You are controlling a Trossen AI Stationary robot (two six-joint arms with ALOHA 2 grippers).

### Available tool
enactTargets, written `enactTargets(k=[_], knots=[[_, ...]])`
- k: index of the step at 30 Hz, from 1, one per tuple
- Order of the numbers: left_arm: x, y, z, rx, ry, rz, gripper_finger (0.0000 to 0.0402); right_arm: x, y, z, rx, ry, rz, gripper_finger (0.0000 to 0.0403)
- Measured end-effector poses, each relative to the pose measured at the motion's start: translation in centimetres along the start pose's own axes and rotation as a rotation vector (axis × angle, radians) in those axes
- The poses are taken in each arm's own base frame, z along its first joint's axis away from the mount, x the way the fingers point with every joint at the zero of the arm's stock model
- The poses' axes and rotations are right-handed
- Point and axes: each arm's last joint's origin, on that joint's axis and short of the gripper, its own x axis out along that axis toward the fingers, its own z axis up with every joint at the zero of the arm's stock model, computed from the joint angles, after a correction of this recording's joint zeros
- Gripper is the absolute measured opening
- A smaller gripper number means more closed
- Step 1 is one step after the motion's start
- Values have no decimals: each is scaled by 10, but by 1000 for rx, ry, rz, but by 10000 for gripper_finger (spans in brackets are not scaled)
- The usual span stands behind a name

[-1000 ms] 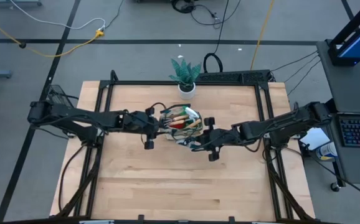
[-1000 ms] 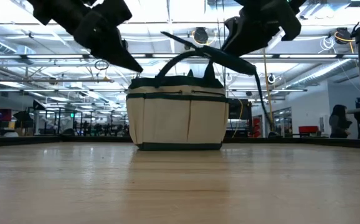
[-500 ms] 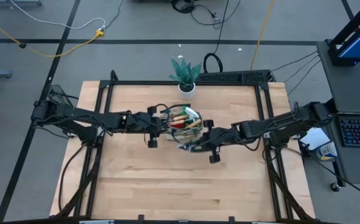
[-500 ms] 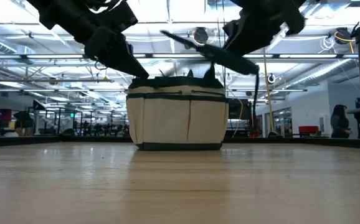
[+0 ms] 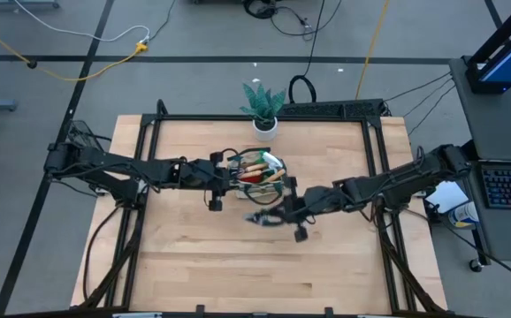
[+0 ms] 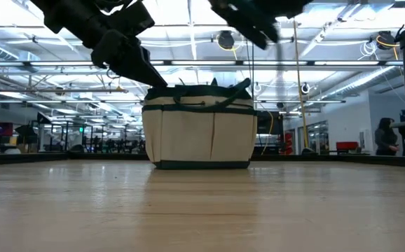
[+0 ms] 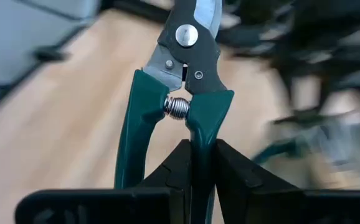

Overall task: Pick & Place Garden tools in Gardening bag
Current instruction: Put the green shear scissors into the brown gardening bag

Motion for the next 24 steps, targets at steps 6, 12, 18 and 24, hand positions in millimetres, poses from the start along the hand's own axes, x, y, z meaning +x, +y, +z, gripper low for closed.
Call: enactTargets(k=[6, 12, 18, 24], knots=[[0, 0, -2, -3, 18, -5, 65, 0, -28, 6, -154, -22, -307, 38], [0, -1, -2, -3, 23, -6, 12, -2, -67, 10, -219, -60, -511, 38], [0, 1, 1, -1, -7, 4, 5, 0, -96, 8, -195, -135, -538, 38], [1, 8, -1, -17, -1, 27, 12, -6, -104, 21, -148, -380, -443, 38]])
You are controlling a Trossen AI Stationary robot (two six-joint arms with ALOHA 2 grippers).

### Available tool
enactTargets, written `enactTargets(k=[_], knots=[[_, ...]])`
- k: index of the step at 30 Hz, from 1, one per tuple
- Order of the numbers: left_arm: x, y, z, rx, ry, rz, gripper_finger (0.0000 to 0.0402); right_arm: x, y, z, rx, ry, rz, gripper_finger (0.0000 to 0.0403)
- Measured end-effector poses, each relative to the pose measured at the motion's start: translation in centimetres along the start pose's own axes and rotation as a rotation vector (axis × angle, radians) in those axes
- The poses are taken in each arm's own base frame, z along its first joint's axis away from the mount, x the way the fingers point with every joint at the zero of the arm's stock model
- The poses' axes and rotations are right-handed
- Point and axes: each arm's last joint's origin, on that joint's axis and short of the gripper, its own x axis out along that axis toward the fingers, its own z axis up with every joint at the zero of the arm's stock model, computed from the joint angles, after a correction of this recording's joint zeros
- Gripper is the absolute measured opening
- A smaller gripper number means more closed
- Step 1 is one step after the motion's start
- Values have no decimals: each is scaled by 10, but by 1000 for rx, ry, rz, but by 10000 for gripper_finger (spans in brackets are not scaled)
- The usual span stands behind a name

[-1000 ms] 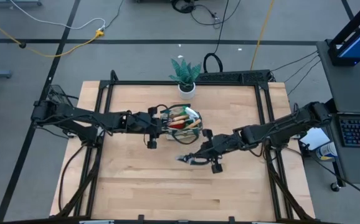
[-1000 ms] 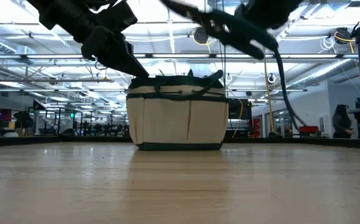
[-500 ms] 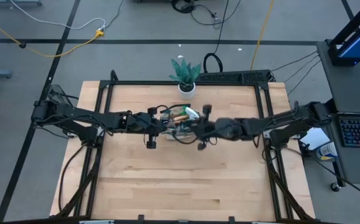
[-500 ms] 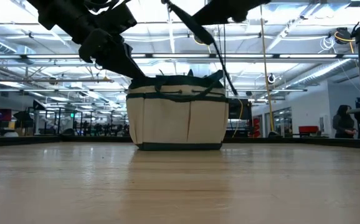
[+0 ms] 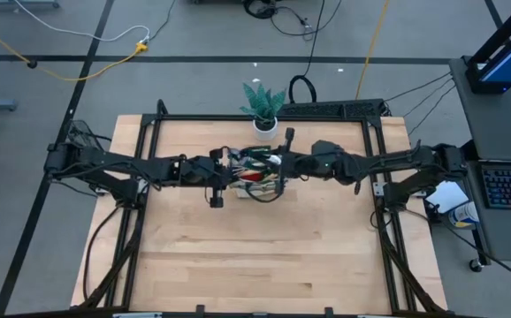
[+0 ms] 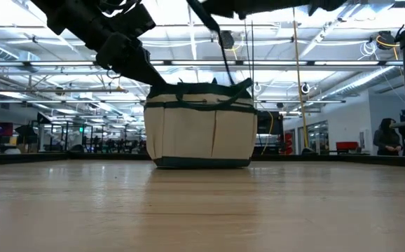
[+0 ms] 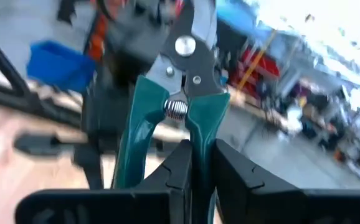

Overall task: Pick & Place Garden tools in Gardening bag
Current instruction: Put the green shear scissors into the brown gardening bag

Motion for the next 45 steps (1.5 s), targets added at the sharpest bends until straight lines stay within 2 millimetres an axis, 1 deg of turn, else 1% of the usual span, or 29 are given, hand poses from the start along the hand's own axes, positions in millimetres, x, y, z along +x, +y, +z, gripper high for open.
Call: enactTargets(k=[3, 5, 6, 8, 11, 13, 16, 18, 21, 25, 29, 32, 34, 36, 37, 39, 41, 43, 45], knots=[[0, 2, 0, -9, 1, 5, 5, -1, -5, 11, 4, -131, -7, 38], [0, 2, -1, -13, 2, 7, 9, -2, -6, 14, -3, -165, -2, 38], [0, 2, -1, -13, 5, 7, 12, -1, -5, 13, -7, -155, 2, 38], [0, 2, -1, -12, 7, 3, 13, 0, -2, 6, -5, -94, 20, 38], [0, 1, -1, -13, 6, 0, 5, 12, 6, -13, 19, 7, 16, 38], [0, 0, -1, -31, 5, -2, 7, 17, 11, -25, -4, 76, -7, 38], [0, 0, -1, -48, 14, -2, 13, 19, 12, -30, -74, 147, -93, 38], [-1, -1, -3, -48, 29, -7, 10, 19, 12, -36, -103, 222, -127, 38], [-3, 0, -4, -47, 40, -4, 5, 18, 14, -43, -123, 294, -102, 38], [-2, 0, -4, -45, 49, 20, 14, 15, 19, -49, -129, 358, -55, 38], [-2, 0, -4, -44, 53, 23, 5, 12, 22, -58, -152, 452, -16, 38], [-2, 0, -4, -44, 53, 23, 10, 11, 22, -57, -182, 468, -53, 38], [-2, 0, -4, -45, 53, 23, 17, 12, 19, -50, -238, 443, -124, 38], [-2, 0, -4, -45, 53, 23, 18, 14, 15, -38, -248, 356, -227, 38], [-2, 0, -4, -46, 53, 24, 15, 15, 11, -31, -226, 296, -277, 38], [-2, 0, -4, -48, 53, 24, 7, 15, 6, -16, -152, 144, -345, 38], [-2, 1, -4, -51, 50, 25, 5, 14, 2, -4, -53, -2, -357, 38], [-2, 1, -4, -53, 48, 25, 11, 14, 0, 1, 56, -100, -323, 38], [-2, 1, -3, -52, 40, 27, 17, 14, 0, 2, 151, -145, -282, 38]])
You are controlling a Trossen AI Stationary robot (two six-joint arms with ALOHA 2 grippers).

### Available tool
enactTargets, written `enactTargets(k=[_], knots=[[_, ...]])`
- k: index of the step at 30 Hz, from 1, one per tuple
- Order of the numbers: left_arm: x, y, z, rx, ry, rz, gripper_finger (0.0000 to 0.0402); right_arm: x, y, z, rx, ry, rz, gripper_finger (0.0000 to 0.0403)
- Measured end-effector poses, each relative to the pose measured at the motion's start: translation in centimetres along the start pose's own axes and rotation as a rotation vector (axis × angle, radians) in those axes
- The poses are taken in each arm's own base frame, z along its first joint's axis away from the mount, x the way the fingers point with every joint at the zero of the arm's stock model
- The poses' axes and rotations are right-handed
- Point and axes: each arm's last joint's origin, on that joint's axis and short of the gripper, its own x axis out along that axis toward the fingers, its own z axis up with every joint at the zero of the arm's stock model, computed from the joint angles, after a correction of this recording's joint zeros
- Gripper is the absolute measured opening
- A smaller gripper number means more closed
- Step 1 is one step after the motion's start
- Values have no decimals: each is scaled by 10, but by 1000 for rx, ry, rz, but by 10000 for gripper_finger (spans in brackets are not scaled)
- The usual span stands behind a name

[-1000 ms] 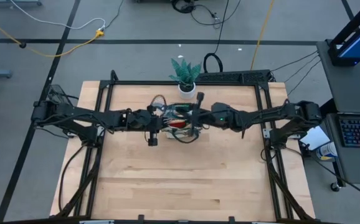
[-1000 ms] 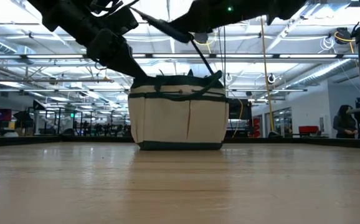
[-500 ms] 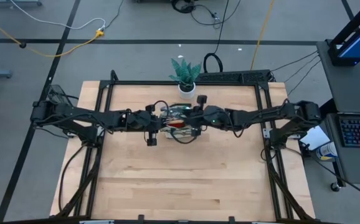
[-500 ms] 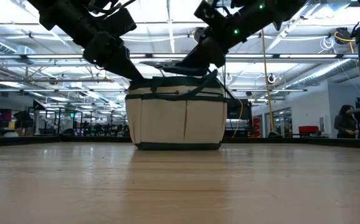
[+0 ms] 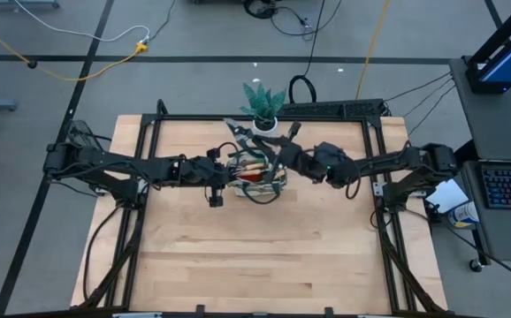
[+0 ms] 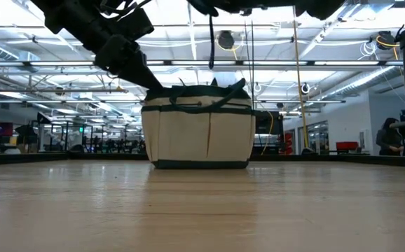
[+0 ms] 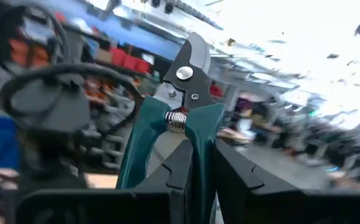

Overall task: Pick & Place Garden tools in Gardening bag
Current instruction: Put the green shear scissors into the brown gardening bag

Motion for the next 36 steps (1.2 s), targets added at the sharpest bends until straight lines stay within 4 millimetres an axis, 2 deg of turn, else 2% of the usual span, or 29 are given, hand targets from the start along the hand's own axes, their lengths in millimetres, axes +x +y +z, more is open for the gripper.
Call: enactTargets(k=[6, 10, 16, 20, 26, 32, 36], knots=[[0, 0, 1, 9, -13, 3, 5, 5, 7, -14, 131, 23, 1, 33], [0, 0, 2, 2, -15, 0, 16, 10, 14, -27, 159, 5, -19, 31], [-1, -4, 2, 11, -19, -10, 5, 16, 26, -59, 54, 85, -120, 30], [-1, -5, 2, 13, -19, -11, 14, 14, 32, -71, -57, 182, -174, 25], [-1, -5, 2, 14, -16, -11, 5, 6, 41, -70, -228, 317, -198, 10], [-1, -4, 2, 16, -6, 16, 18, -4, 48, -64, -303, 401, -128, 1], [-1, -4, 1, 16, -4, 21, 7, -10, 50, -57, -335, 432, -90, 1]])
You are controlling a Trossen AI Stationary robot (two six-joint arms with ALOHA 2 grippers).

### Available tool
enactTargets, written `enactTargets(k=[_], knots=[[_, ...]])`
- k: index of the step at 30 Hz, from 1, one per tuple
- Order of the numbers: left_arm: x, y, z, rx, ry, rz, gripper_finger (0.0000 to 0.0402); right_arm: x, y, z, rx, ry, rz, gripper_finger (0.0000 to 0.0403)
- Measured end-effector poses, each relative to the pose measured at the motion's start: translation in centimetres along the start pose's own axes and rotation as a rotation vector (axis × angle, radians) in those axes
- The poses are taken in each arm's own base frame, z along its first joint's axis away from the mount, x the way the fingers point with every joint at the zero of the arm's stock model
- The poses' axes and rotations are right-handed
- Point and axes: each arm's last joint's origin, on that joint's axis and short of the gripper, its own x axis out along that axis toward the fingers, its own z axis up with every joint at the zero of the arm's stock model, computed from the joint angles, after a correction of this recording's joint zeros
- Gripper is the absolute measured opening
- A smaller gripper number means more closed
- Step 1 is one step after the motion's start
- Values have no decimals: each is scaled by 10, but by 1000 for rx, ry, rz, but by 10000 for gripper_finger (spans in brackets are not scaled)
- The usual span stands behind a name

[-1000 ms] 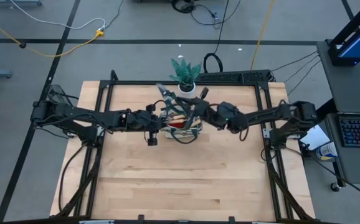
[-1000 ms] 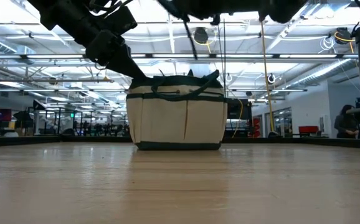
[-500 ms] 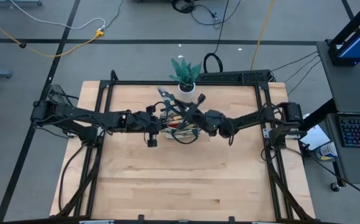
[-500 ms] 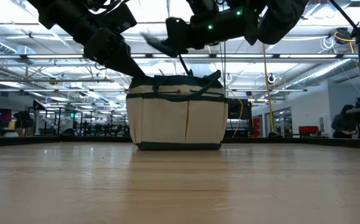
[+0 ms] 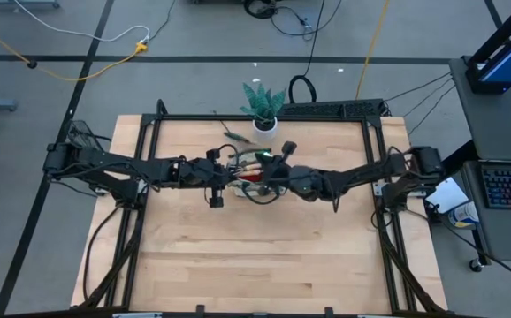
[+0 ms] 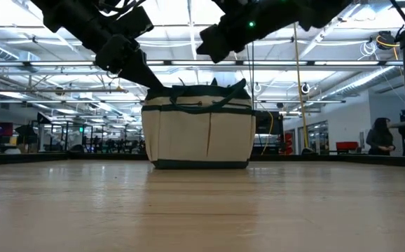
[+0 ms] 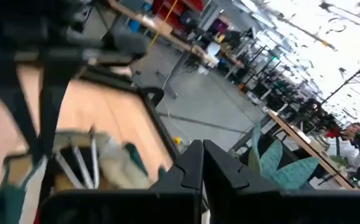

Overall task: Pick & Place Garden tools in Gardening bag
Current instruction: Put the green shear scissors into the brown gardening bag

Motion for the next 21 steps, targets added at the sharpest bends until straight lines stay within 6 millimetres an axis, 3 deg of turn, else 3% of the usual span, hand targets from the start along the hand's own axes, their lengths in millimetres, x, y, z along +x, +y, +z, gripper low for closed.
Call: enactTargets(k=[6, 14, 21], knots=[[0, -1, 0, -17, 0, -2, 22, -13, 1, 6, -38, 14, 45, 1], [-8, -2, 5, -40, -41, -12, 44, -34, -15, 17, -40, 29, 102, 1], [-25, -8, 13, -22, -111, -47, 104, -40, -20, 16, 41, 38, 251, 0]])
